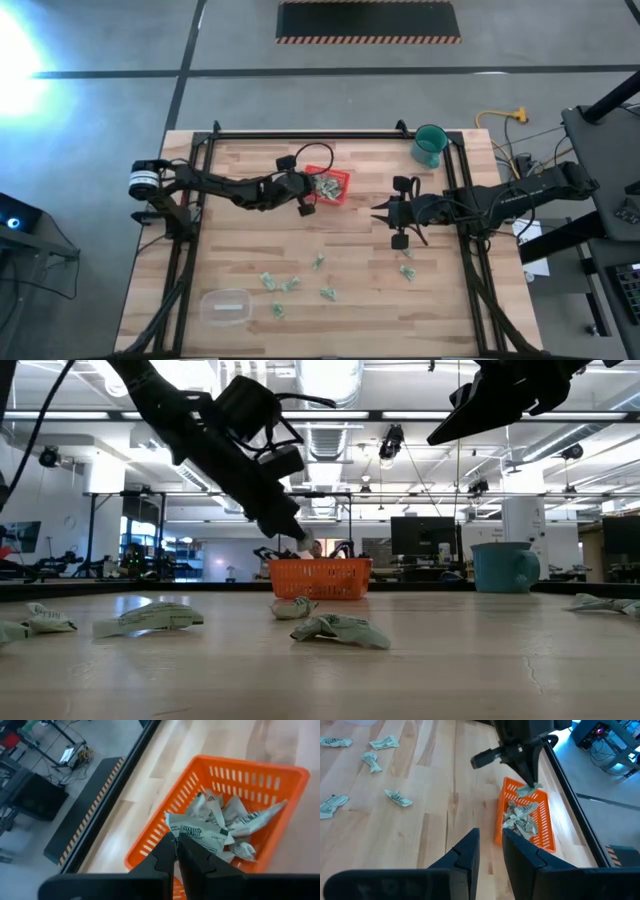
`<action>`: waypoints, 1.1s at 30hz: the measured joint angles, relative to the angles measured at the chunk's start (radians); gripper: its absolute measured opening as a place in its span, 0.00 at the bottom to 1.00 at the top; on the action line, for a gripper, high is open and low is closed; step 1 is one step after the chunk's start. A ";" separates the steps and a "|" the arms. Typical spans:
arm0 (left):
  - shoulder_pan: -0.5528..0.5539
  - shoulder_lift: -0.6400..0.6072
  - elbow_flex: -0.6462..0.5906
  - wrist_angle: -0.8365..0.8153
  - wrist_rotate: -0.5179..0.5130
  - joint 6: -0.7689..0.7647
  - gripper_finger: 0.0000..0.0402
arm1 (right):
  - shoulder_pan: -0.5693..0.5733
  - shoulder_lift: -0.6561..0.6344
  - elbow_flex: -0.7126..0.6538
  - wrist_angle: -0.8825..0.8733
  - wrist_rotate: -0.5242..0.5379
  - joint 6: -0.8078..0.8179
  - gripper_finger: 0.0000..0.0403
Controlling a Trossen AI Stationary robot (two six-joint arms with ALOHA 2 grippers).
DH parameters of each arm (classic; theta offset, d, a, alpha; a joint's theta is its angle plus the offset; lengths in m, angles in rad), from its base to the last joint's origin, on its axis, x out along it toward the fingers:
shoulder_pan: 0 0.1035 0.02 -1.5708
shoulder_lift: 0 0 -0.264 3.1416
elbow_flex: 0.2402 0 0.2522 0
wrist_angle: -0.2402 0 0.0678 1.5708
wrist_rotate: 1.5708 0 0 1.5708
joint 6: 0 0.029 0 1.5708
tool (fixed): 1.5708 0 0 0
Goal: Pick and place items into bin
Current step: Put the stevia packet into the orange bin
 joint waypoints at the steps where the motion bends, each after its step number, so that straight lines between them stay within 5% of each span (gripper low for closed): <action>1: -0.001 0.002 0.000 -0.003 0.001 0.011 0.02 | 0.000 0.000 0.000 0.000 0.000 0.000 0.18; 14: -0.006 0.003 -0.004 -0.026 0.003 0.012 0.34 | 0.000 0.000 -0.011 0.002 -0.024 0.022 0.18; 23: -0.093 -0.132 -0.001 -0.239 0.012 0.012 0.36 | 0.000 0.096 -0.041 0.145 -0.264 -0.087 0.18; 33: -0.287 -0.361 -0.046 -0.504 0.018 -0.096 0.36 | 0.000 0.328 -0.040 0.450 -0.288 -0.253 0.18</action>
